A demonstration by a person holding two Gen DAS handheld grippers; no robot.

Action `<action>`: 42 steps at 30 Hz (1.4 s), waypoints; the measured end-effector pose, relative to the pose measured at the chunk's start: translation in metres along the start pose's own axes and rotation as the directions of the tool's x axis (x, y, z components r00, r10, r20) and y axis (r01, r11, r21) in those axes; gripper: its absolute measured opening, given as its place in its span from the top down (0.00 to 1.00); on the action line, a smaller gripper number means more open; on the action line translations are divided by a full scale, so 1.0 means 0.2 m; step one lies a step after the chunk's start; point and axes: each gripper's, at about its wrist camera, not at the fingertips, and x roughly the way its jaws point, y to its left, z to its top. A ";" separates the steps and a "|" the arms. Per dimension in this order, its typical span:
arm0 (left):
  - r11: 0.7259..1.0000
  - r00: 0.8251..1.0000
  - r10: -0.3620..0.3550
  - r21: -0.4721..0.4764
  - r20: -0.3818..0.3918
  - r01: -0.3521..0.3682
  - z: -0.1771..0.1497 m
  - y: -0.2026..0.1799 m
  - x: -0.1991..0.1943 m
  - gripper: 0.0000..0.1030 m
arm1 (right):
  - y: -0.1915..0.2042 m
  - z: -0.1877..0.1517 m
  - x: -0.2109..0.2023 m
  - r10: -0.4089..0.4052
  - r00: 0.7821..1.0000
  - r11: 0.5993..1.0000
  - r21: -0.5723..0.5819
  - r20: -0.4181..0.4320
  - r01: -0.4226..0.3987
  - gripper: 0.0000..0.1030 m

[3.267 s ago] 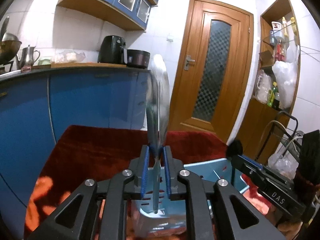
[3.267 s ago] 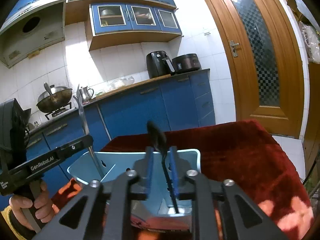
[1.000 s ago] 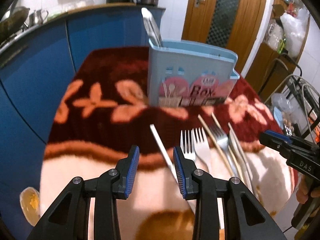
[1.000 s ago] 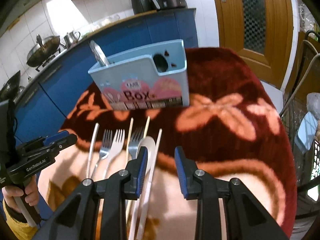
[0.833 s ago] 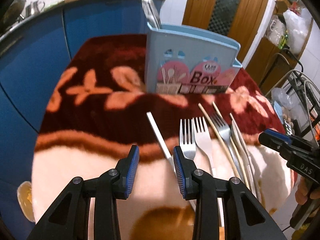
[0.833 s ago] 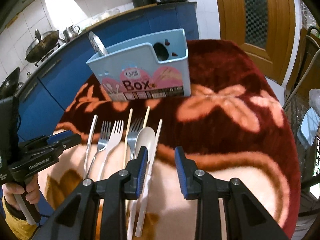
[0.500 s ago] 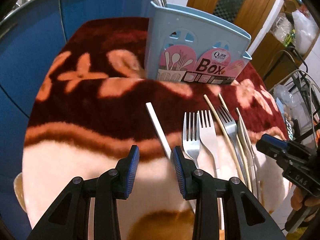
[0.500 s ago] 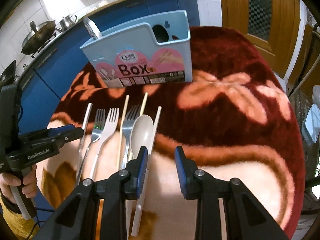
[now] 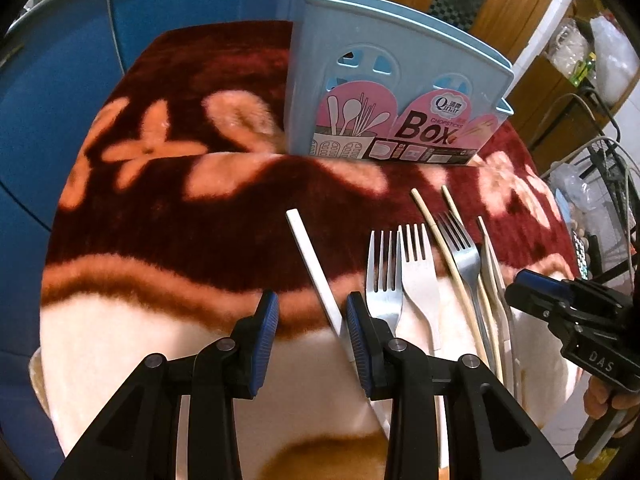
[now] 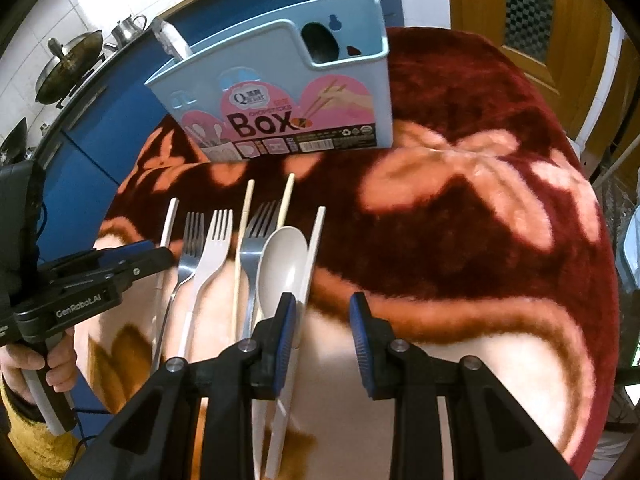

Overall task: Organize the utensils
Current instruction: 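Close the left tool on a white chopstick while the right tool grasps another, then lift the chopstick with the left tool while the right tool carries its chopstick to the box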

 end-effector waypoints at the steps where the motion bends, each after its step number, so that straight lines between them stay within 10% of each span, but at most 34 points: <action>1: 1.000 1.000 -0.002 0.002 -0.001 0.002 0.00 0.00 0.00 0.65 | 0.01 0.00 0.00 0.002 1.000 1.000 -0.005 -0.003 -0.002 0.70; 16: 0.999 0.994 -0.027 0.024 -0.110 0.029 0.10 0.00 0.06 0.85 | 0.03 0.09 0.10 -0.011 0.993 0.999 -0.033 -0.117 0.007 0.74; 24: 0.986 0.985 -0.162 -0.046 -0.066 0.159 0.08 0.07 0.02 0.89 | -0.02 0.10 0.09 0.031 0.992 0.999 -0.021 -0.124 -0.034 0.93; 34: 0.994 0.981 -0.109 0.040 0.158 0.104 0.10 0.01 -0.22 0.94 | -0.01 0.07 -0.08 0.032 0.997 0.998 -0.058 0.073 -0.028 0.94; 42: 0.993 0.930 -0.106 0.078 0.351 0.084 0.11 -0.04 -0.41 0.94 | 0.03 0.05 -0.27 0.062 0.950 0.995 -0.088 0.305 -0.036 0.94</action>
